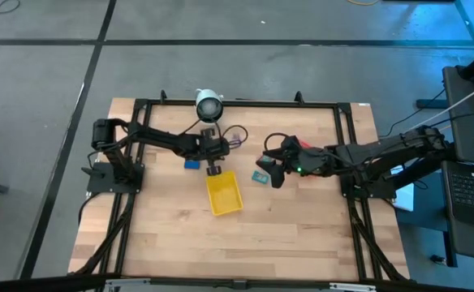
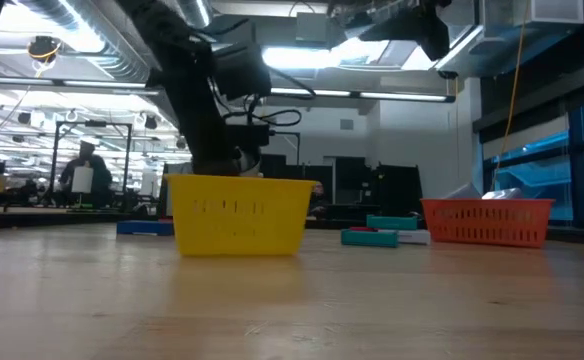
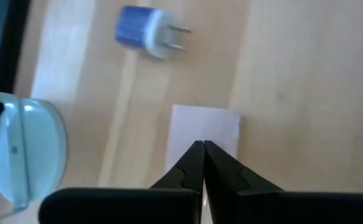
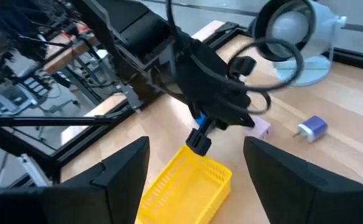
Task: Pick & Place Office items
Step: Put the pink charger adapter into the orange basket
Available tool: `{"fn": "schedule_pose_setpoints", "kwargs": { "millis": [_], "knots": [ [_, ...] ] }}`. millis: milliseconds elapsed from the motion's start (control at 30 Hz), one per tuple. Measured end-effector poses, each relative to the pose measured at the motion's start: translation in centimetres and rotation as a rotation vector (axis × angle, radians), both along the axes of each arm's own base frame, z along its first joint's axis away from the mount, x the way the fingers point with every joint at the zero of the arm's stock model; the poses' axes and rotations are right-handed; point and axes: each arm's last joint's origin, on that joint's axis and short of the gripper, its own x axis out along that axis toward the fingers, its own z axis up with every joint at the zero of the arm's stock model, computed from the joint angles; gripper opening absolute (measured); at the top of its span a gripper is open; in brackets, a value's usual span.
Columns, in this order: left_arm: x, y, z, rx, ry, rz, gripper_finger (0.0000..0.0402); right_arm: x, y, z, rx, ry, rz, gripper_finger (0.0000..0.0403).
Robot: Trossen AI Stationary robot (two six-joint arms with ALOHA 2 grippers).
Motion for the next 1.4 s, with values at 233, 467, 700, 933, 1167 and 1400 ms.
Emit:
{"fn": "schedule_pose_setpoints", "kwargs": {
  "millis": [233, 467, 700, 933, 1167, 1400],
  "knots": [
    [0.0, 0.3, 5.7, 0.014, -0.062, 0.006, 0.0015, 0.0, 0.7, 0.4, -0.01, -0.048, -0.008, 0.0263],
    [-2.7, -0.4, 8.1, -0.252, -0.003, -0.082, 0.0091, 0.1, 0.7, 0.6, -0.011, -0.072, -0.021, 0.0263],
    [-2.3, -0.5, 5.7, -0.38, 0.122, -0.2, 0.024, 0.2, 0.6, 1.1, -0.007, -0.12, -0.035, 0.0263],
    [-1.6, 0.8, 5.5, -0.246, 0.106, -0.275, 0.0326, 0.2, 0.6, 1.2, 0.007, -0.134, -0.043, 0.0263],
    [-0.8, 2.8, 2.8, -0.28, 0.147, -0.288, 0.0321, 0.2, 0.6, 1.2, 0.021, -0.14, -0.056, 0.0263],
    [0.2, 3.6, 0.8, -0.262, 0.159, -0.29, 0.0318, 0.2, 0.6, 1.2, 0.032, -0.146, -0.06, 0.0263]
  ]
}}
